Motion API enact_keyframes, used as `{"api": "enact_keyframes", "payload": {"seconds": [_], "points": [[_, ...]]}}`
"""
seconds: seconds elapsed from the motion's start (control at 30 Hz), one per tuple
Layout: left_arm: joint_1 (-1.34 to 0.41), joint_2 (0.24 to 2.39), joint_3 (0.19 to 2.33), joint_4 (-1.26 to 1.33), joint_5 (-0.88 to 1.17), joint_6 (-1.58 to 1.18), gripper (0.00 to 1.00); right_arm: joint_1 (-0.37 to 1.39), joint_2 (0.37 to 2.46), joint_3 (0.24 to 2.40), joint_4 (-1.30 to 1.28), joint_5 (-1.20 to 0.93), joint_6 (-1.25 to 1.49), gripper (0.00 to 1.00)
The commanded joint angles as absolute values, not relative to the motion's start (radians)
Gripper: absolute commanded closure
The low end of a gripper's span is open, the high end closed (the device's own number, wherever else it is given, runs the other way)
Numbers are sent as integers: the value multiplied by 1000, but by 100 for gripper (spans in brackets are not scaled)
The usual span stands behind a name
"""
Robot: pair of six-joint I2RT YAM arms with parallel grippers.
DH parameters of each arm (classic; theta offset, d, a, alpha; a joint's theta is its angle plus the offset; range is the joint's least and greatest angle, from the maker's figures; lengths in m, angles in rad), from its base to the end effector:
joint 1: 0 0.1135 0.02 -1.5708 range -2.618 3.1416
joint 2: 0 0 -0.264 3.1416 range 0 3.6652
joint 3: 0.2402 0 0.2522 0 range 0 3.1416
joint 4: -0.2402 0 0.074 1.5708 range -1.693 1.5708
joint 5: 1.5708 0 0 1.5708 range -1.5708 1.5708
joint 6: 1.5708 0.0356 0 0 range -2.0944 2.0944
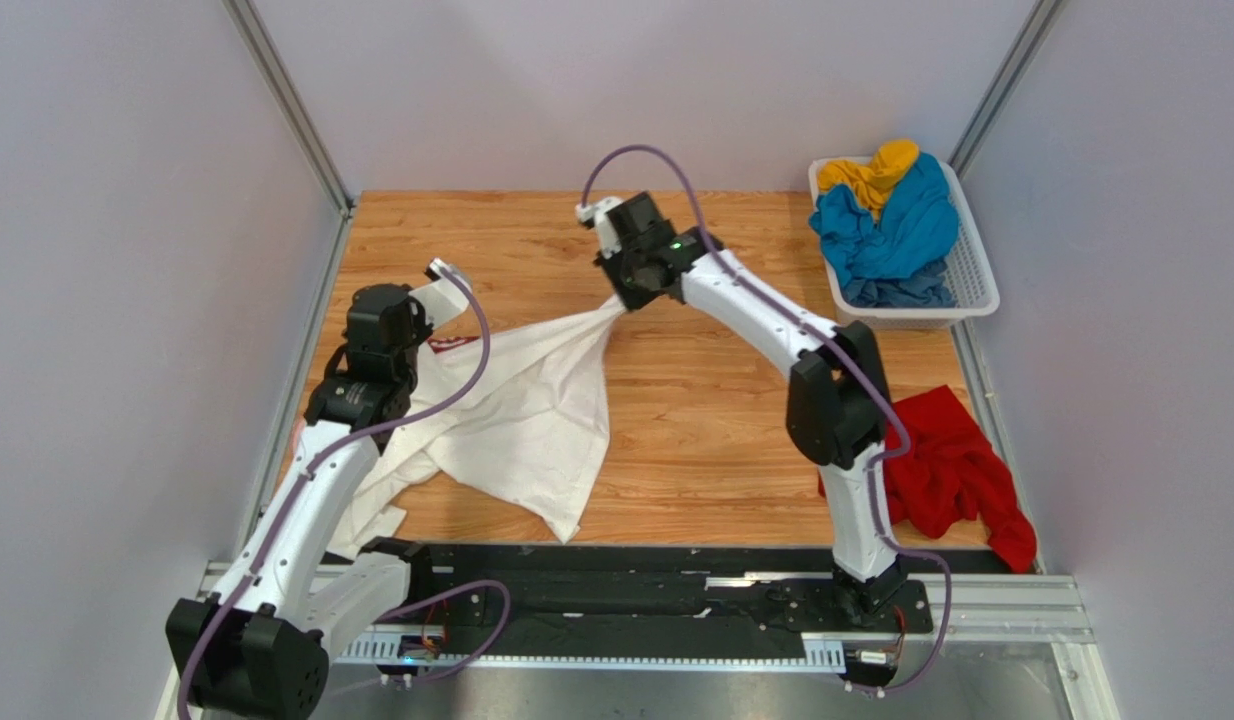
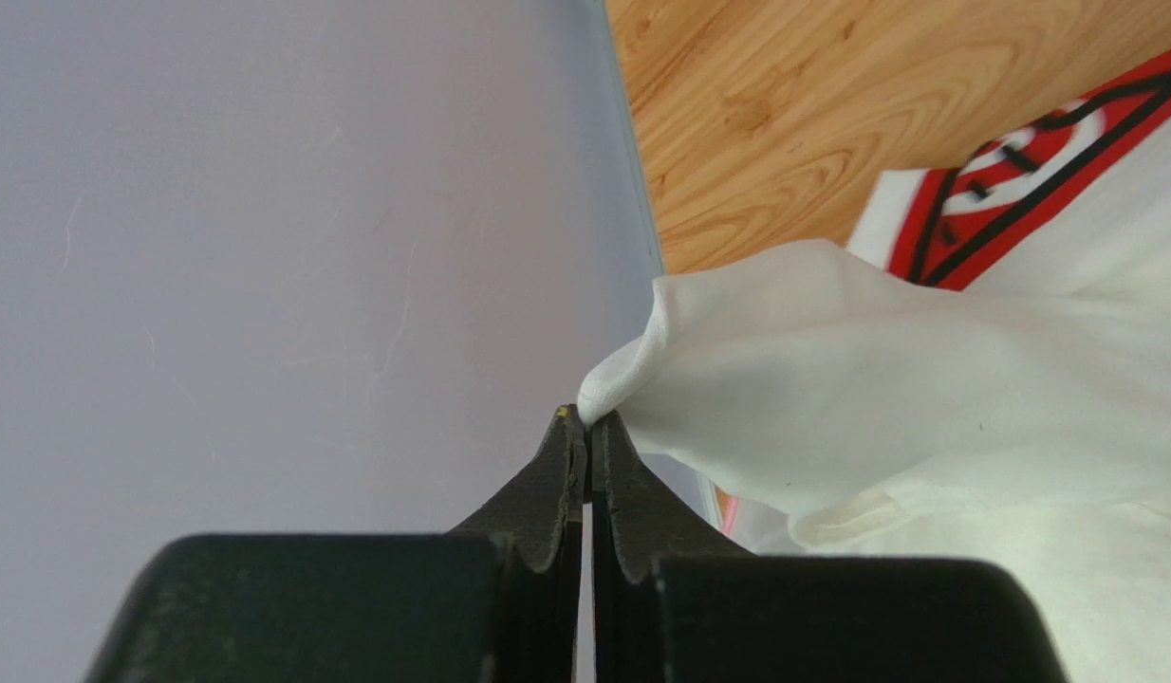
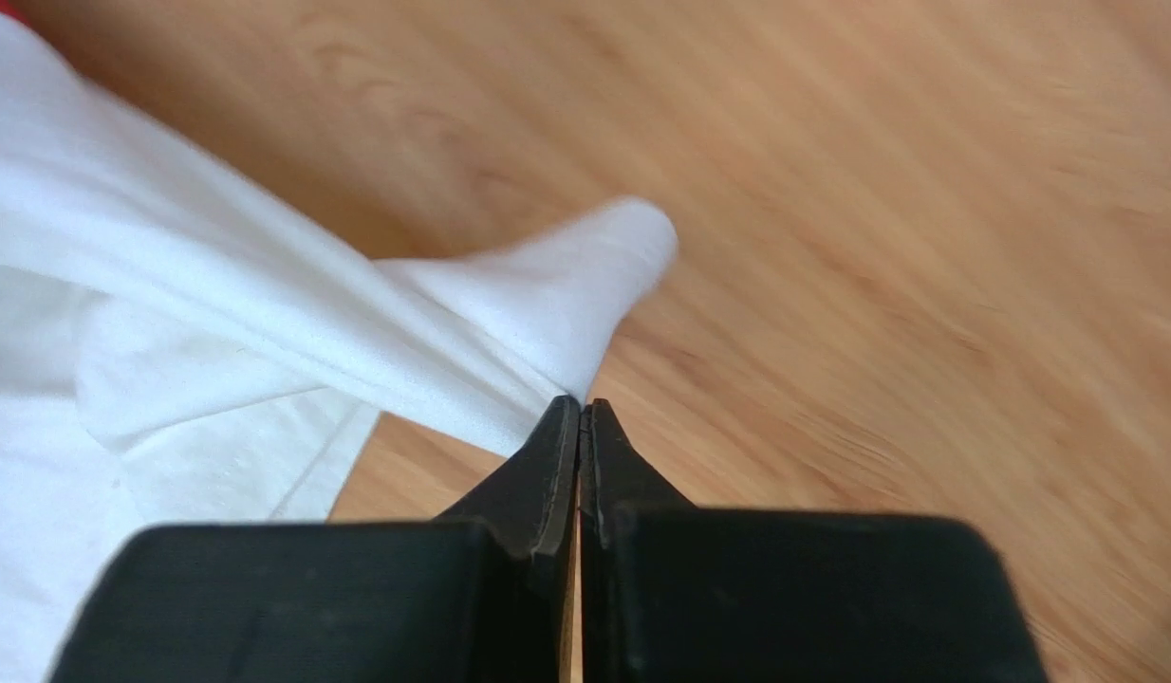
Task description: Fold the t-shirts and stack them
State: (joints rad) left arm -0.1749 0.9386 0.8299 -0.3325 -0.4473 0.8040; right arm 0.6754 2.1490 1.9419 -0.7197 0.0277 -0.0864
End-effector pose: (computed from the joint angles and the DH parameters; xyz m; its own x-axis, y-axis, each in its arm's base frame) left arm 0.2094 -0.0214 0.3142 -0.4561 0.7400 -0.4944 0.1445 0.6097 0.7793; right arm 0.3769 0.3007 0.2553 -0.5690 -0.5663 -0.5962 -0.6636 0.7445 -0.0739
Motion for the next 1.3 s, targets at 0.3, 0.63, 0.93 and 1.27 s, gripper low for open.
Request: {"api": "enact_keyframes", "payload": {"seconds": [0.3, 0.63, 0.93, 1.27], "points": [[-253, 1143, 1051, -232, -410, 782, 100, 479, 1830, 1810, -853, 213, -182, 100], [-276, 1275, 1115, -173, -440, 805, 100, 480, 1909, 1782, -893, 199, -183, 100], [-276, 1302, 1121, -120, -474, 876, 100, 483, 2204, 2046, -953, 143, -186, 100], [-276, 1359, 1117, -84, -494, 888, 100, 485, 2418, 2273, -930, 244, -264, 79]]}}
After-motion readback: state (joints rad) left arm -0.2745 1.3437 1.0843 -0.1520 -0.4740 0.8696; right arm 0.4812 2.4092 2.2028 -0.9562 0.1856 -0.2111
